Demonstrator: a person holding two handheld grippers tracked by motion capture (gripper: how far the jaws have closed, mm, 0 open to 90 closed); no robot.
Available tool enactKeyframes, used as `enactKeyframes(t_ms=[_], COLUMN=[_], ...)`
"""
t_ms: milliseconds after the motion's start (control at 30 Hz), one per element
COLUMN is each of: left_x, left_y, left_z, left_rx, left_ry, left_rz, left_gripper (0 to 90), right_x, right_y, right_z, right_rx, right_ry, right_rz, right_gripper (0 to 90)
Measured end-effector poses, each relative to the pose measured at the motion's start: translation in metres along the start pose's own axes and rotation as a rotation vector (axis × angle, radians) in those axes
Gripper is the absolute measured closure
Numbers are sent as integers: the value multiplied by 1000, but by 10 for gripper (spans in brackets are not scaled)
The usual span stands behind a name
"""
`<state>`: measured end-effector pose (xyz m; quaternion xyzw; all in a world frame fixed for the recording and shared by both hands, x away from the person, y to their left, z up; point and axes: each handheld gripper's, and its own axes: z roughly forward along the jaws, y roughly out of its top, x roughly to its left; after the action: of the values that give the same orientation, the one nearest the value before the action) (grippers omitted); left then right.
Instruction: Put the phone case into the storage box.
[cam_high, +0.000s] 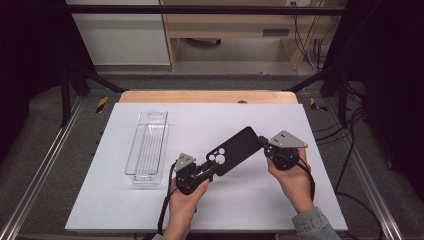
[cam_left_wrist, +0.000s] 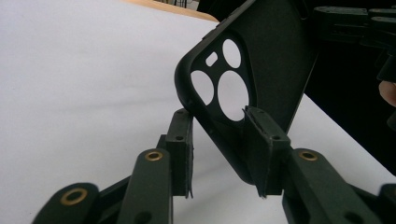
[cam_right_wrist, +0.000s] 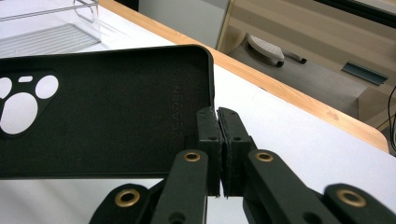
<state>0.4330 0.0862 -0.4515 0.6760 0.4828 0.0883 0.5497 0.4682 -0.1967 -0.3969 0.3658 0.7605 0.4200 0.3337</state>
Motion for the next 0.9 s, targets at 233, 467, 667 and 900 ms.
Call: enactKeyframes(t_ms=[233,467,667,900], left_x=[2,4,9,11], left_y=[-1,-1,-1,0], left_z=[-2,-5,-5,-7], left_rx=[-18,-27,-46,-72], left_ry=[8,13,-4,-12], left_rz=[-21,-28,-53,-74], left_gripper=[703,753,799,834], right_x=[1,2,2,3], right_y=[0,-1,-1,-2], right_z=[0,1,1,3], right_rx=[1,2,1,3], right_ry=[4,7,10,15], right_rz=[2,2,13,22], right_gripper=[886,884,882,880])
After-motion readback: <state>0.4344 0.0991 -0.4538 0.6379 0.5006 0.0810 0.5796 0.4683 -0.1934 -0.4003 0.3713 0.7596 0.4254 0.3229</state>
